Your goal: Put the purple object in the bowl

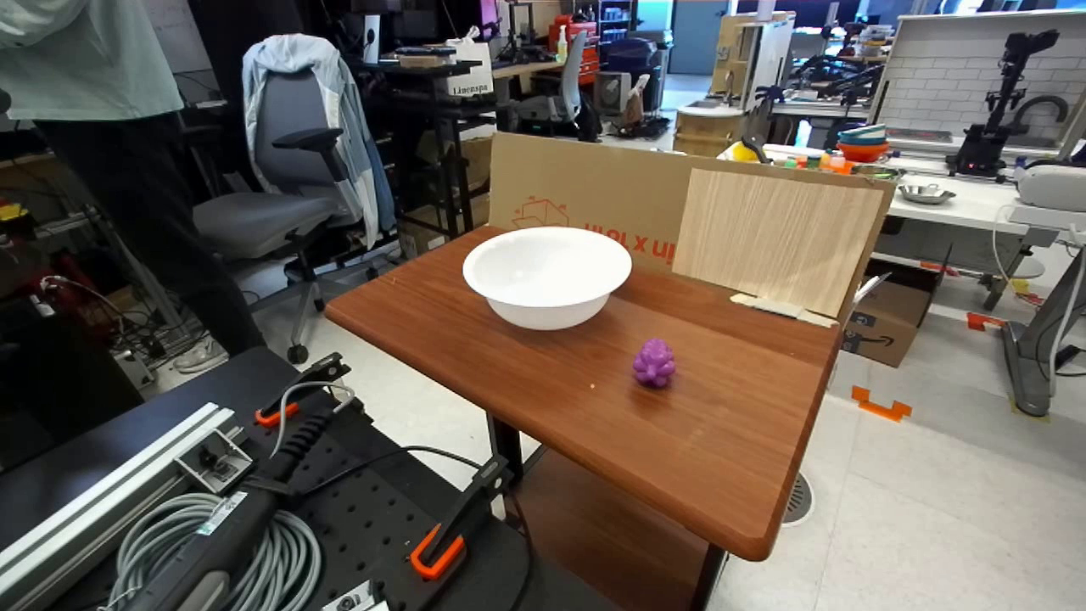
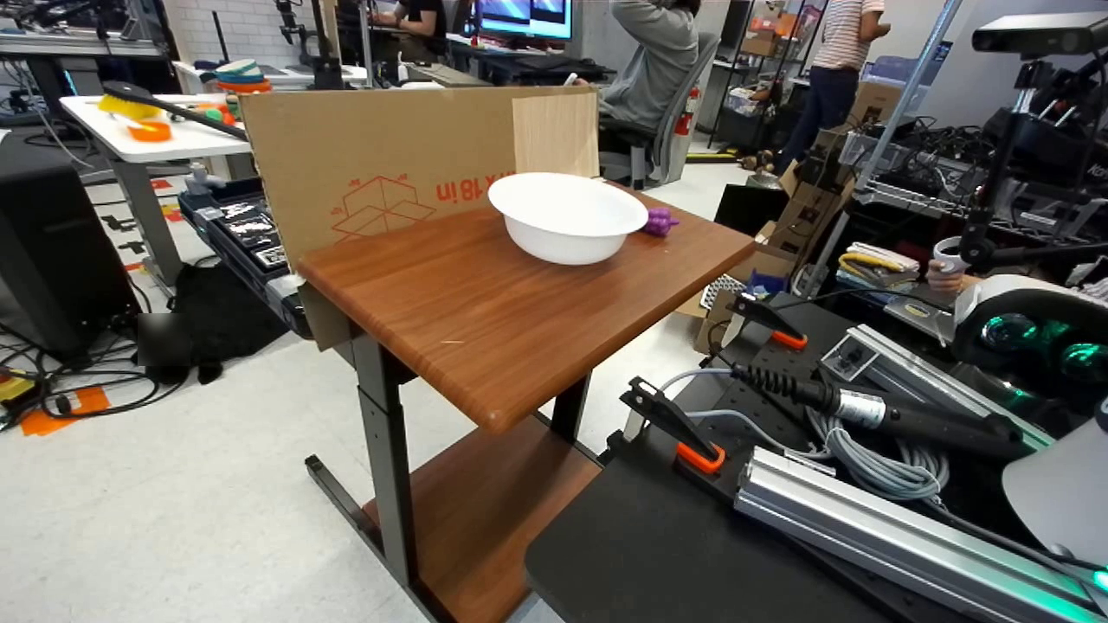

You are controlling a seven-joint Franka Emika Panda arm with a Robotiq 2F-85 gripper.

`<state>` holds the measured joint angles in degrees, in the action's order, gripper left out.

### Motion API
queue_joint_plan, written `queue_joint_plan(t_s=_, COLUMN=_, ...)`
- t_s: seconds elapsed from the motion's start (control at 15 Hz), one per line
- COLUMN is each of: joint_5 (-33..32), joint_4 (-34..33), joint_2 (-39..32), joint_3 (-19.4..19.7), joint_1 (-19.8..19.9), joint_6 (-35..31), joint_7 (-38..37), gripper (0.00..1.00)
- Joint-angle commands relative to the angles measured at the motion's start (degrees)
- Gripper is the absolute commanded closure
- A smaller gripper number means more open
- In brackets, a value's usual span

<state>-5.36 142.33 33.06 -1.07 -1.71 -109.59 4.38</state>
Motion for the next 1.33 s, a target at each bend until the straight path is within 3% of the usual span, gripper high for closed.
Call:
queue_joint_plan(t_s=0.0, joint_5=-0.11, joint_4=-8.37, joint_2=-7.7, joint_3=11.62, joint_1=-0.24, joint_6=3.77, joint_7=15.85, gripper=0.0)
queue_joint_plan(t_s=0.13, joint_5=1.1, joint_4=-12.78, joint_2=-11.78, joint_3=17.95, joint_1=-1.92, joint_6=5.07, joint_7=25.57, gripper=0.0)
queue_joint_plan(t_s=0.2, joint_5=2.44, joint_4=-14.92, joint_2=-13.73, joint_3=17.5, joint_1=0.79, joint_6=6.56, joint_7=30.37, gripper=0.0)
queue_joint_plan(t_s=0.4, joint_5=3.27, joint_4=-20.67, joint_2=-19.47, joint_3=18.68, joint_1=1.99, joint_6=9.32, joint_7=36.44, gripper=0.0)
queue_joint_plan(t_s=0.6, joint_5=2.68, joint_4=-23.07, joint_2=-21.69, joint_3=16.26, joint_1=3.19, joint_6=8.6, joint_7=34.86, gripper=0.0)
queue_joint_plan(t_s=0.67, joint_5=1.93, joint_4=-19.8, joint_2=-19.63, joint_3=16.22, joint_1=3.89, joint_6=6.95, joint_7=35.25, gripper=0.0)
queue_joint_plan(t_s=0.87, joint_5=1.87, joint_4=-21.45, joint_2=-21.25, joint_3=15.29, joint_1=3.85, joint_6=6.96, joint_7=34.94, gripper=0.0)
queue_joint_plan(t_s=1.07, joint_5=4.52, joint_4=-19.5, joint_2=-20.91, joint_3=14.1, joint_1=2.8, joint_6=0.99, joint_7=34.22, gripper=0.0)
queue_joint_plan(t_s=1.27, joint_5=7.85, joint_4=-20.2, joint_2=-25.69, joint_3=13.57, joint_1=3.11, joint_6=-5.4, joint_7=33.95, gripper=0.0)
